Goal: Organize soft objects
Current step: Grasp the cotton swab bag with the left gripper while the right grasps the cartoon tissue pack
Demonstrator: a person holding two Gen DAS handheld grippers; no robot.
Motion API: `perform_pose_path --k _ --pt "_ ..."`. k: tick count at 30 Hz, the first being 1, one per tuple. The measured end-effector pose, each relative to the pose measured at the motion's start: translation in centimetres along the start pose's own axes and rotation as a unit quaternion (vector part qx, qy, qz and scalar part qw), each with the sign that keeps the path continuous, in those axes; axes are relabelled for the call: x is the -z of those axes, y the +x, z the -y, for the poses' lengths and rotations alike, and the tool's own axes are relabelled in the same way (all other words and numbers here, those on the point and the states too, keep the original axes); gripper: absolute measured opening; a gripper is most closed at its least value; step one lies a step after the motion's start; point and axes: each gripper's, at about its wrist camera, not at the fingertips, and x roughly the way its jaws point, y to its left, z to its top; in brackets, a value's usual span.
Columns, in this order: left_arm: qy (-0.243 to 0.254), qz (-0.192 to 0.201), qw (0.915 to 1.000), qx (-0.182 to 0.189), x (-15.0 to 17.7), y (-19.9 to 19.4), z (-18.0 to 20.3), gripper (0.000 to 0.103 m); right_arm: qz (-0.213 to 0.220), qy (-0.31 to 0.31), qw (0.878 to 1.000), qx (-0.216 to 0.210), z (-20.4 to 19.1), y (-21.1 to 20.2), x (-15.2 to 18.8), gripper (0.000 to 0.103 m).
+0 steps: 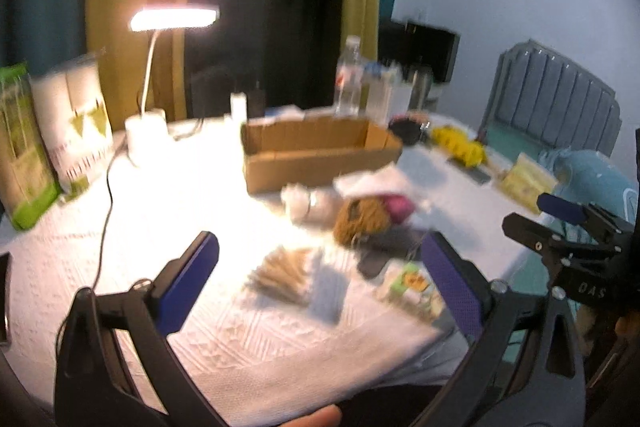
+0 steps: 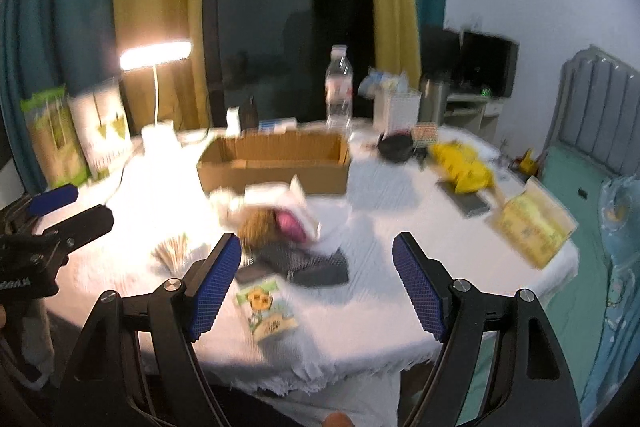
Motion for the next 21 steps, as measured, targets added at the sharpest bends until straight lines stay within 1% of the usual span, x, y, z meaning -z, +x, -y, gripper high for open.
perform_pose_path --k 7,12,15,17,18,19,20,21 --pt "-0.016 -0.077 0.9967 -0.017 2.6 6.0 -2.2 0.102 -0.081 -0.017 0.995 -0.046 -1.5 6.0 2.4 0.081" --pt "-0.014 -0.112 0.9933 -0.025 3.3 9.1 -3.1 0.102 -0.134 -0.022 0.987 -0.084 -2.3 9.2 4.0 0.081" --pt "-0.011 -0.137 0.9901 -0.03 3.6 11.6 -3.5 0.102 -0.155 -0.029 0.983 -0.095 -2.7 10.6 4.6 0.081" --pt "-0.009 -0.151 0.988 -0.03 3.7 12.8 -3.8 0.101 -0.161 -0.035 0.981 -0.1 -2.9 11.2 4.8 0.075" --pt "-0.008 -0.158 0.9871 -0.026 3.8 13.5 -3.9 0.101 -0.167 -0.034 0.98 -0.106 -2.9 11.5 4.9 0.061" --pt "-0.007 -0.17 0.9852 -0.021 3.8 14.3 -4.0 0.101 -0.172 -0.031 0.978 -0.113 -2.8 11.8 4.9 0.054" --pt "-0.01 -0.179 0.9838 -0.015 3.8 14.7 -4.2 0.099 -0.172 -0.027 0.977 -0.119 -2.6 12.0 4.9 0.052" --pt "-0.011 -0.182 0.9833 -0.008 3.7 15.0 -4.3 0.093 -0.173 -0.025 0.977 -0.123 -2.5 12.0 4.8 0.05"
